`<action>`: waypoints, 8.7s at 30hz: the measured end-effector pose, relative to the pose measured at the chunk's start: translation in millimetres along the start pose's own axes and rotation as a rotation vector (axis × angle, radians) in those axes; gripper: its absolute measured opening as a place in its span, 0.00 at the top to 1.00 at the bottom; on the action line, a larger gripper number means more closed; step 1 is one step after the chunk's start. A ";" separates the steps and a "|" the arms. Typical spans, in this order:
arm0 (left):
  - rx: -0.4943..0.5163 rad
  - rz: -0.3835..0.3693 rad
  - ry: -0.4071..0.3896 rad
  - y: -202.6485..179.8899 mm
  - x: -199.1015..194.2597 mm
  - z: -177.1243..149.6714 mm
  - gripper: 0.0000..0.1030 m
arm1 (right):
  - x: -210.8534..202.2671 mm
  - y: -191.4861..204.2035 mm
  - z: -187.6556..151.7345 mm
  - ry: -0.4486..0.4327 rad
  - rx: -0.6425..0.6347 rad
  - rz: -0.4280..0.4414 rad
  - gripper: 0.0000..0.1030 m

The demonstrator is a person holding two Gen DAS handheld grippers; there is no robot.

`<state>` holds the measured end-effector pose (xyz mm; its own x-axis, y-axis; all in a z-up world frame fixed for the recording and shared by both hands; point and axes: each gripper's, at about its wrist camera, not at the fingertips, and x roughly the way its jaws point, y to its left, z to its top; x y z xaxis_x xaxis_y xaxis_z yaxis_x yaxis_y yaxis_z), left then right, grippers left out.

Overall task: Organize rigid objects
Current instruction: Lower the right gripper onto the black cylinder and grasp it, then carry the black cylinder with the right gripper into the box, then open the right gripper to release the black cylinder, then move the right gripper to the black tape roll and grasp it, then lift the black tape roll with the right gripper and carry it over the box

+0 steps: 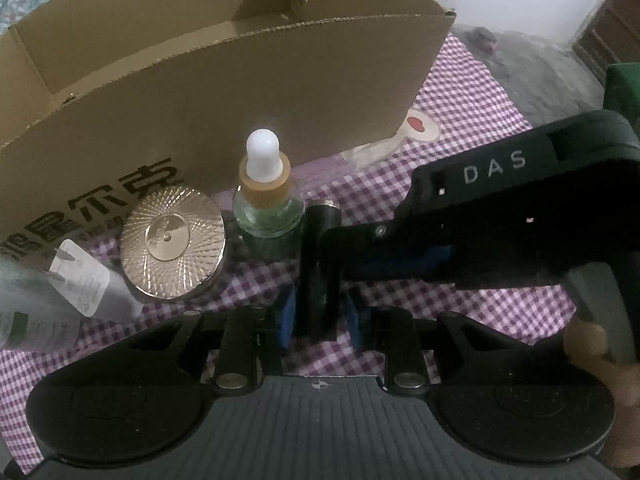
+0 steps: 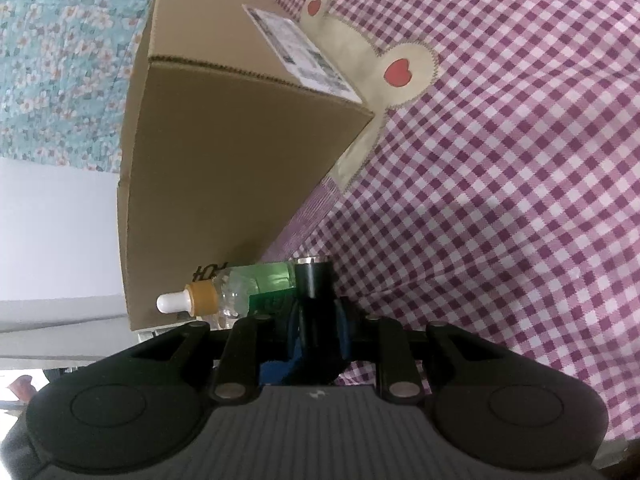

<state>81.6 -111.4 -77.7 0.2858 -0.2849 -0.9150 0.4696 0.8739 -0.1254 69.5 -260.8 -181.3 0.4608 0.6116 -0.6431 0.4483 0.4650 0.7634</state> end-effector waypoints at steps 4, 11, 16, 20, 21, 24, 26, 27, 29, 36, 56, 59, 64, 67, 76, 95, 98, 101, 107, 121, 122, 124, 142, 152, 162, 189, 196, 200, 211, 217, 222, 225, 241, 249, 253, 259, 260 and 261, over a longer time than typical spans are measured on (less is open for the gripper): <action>0.019 0.012 -0.001 -5.4 -2.2 -2.3 0.77 | 4.8 2.0 -2.8 0.006 -0.008 0.002 0.78; 0.058 0.013 -0.018 -17.4 -13.2 -8.1 0.78 | -1.3 -1.8 -7.5 -0.002 -0.020 0.004 0.77; 0.061 -0.003 -0.021 -22.8 -22.2 -12.6 0.78 | -13.0 -12.0 -14.4 -0.012 0.004 0.020 0.77; 0.092 -0.004 -0.040 -34.8 -33.6 -17.7 0.77 | -26.2 -16.8 -21.5 -0.027 0.006 0.026 0.77; 0.098 -0.006 -0.045 -37.4 -37.1 -19.6 0.77 | -28.9 -17.9 -22.9 -0.031 0.006 0.029 0.77; 0.109 -0.012 -0.059 -44.8 -46.8 -21.6 0.78 | -39.2 -18.3 -28.1 -0.047 0.004 0.036 0.77; 0.110 -0.013 -0.069 -45.1 -53.2 -21.2 0.77 | -45.9 -18.1 -28.1 -0.058 0.003 0.044 0.77; 0.113 -0.015 -0.075 -44.8 -53.4 -12.0 0.77 | -47.9 -16.5 -30.0 -0.064 0.001 0.048 0.77; 0.118 -0.020 -0.091 -47.2 -55.2 -8.4 0.77 | -54.8 -11.9 -33.0 -0.078 -0.006 0.054 0.77; 0.140 -0.040 -0.189 -61.6 -87.3 -4.3 0.77 | -88.9 10.0 -49.0 -0.155 -0.053 0.083 0.77; -0.048 0.135 -0.383 17.4 -160.5 62.1 0.77 | -70.7 181.1 0.2 -0.116 -0.360 0.231 0.77; -0.107 0.149 -0.319 42.5 -150.0 79.8 0.78 | -37.6 195.6 26.5 -0.034 -0.342 0.221 0.77; -0.185 0.158 -0.170 77.9 -108.6 100.4 0.77 | 26.6 206.1 59.7 0.080 -0.319 0.131 0.77; -0.210 0.168 -0.094 91.6 -83.1 102.8 0.77 | 61.9 201.3 75.1 0.152 -0.293 0.074 0.77; -0.247 0.210 0.078 118.4 -35.9 108.4 0.76 | 124.3 189.3 82.0 0.284 -0.283 -0.071 0.76; -0.239 0.145 -0.167 82.1 -129.2 74.2 0.53 | 5.8 179.8 60.1 0.139 -0.290 0.124 0.68; -0.223 0.122 -0.215 72.4 -144.7 55.2 0.51 | -33.3 162.8 43.4 0.074 -0.296 0.171 0.65; -0.196 0.098 -0.226 62.5 -149.2 33.8 0.50 | -65.5 138.5 22.4 0.014 -0.294 0.189 0.53; -0.160 0.058 -0.167 44.7 -129.5 -9.9 0.50 | -86.8 84.0 -22.5 -0.047 -0.249 0.123 0.51; -0.147 -0.021 0.007 38.7 -58.5 -41.1 0.50 | -33.8 67.8 -53.3 0.027 -0.324 -0.055 0.56; -0.149 -0.025 0.019 38.1 -54.9 -41.5 0.50 | -26.9 66.4 -53.4 0.032 -0.333 -0.064 0.58; -0.148 -0.029 0.037 38.4 -48.3 -43.4 0.50 | -15.4 65.3 -51.3 0.043 -0.346 -0.086 0.60; -0.137 0.016 0.079 41.0 -23.1 -43.7 0.49 | 7.1 78.0 -51.4 0.085 -0.524 -0.197 0.76; -0.048 -0.035 0.081 12.2 -21.8 -44.5 0.49 | -19.5 55.5 -44.6 0.040 -0.460 -0.213 0.76; 0.020 -0.087 0.059 -9.1 -26.2 -50.6 0.49 | -46.8 26.9 -38.9 -0.005 -0.373 -0.197 0.77; 0.108 0.026 0.002 -16.3 -11.8 -41.7 0.41 | -36.3 44.8 -46.7 -0.032 -0.523 -0.263 0.74; 0.118 0.035 -0.006 -17.4 -10.8 -43.0 0.41 | -32.7 50.7 -51.6 -0.025 -0.581 -0.284 0.74; 0.119 0.037 -0.007 -17.4 -10.7 -43.3 0.41 | -32.0 49.4 -54.0 -0.025 -0.597 -0.289 0.74; 0.112 0.046 -0.019 -16.8 -12.5 -43.4 0.42 | -32.7 46.9 -54.5 -0.041 -0.582 -0.274 0.75; 0.113 0.044 -0.031 -19.0 -22.0 -44.2 0.42 | -36.8 46.9 -56.6 -0.049 -0.556 -0.272 0.75; 0.128 0.049 -0.074 -25.9 -38.0 -43.3 0.42 | -48.9 51.8 -62.7 -0.079 -0.556 -0.267 0.75; 0.135 0.055 -0.112 -30.5 -51.4 -41.7 0.42 | -59.3 58.9 -67.0 -0.105 -0.569 -0.264 0.75; 0.102 0.116 -0.362 -24.5 -154.4 -14.9 0.42 | -123.2 146.2 -84.6 -0.306 -0.752 -0.134 0.75; 0.034 0.177 -0.408 12.9 -184.1 24.3 0.42 | -110.8 210.0 -52.9 -0.293 -0.862 -0.047 0.75; -0.002 0.198 -0.386 39.9 -182.0 52.9 0.42 | -91.0 236.3 -18.7 -0.219 -0.861 -0.014 0.75; -0.105 0.144 -0.269 90.5 -158.6 104.3 0.42 | -43.1 265.0 38.4 -0.090 -0.829 -0.022 0.75; -0.123 0.130 -0.239 99.4 -150.0 113.9 0.42 | -31.4 266.5 52.0 -0.062 -0.807 -0.031 0.75; -0.140 0.117 -0.212 108.3 -141.1 121.7 0.42 | -22.4 265.8 62.4 -0.039 -0.787 -0.037 0.75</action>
<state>193.8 -24.4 84.5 0.5067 -0.2418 -0.8275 0.3076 0.9474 -0.0885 226.2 -190.8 32.3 0.4889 0.5707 -0.6598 -0.2037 0.8101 0.5498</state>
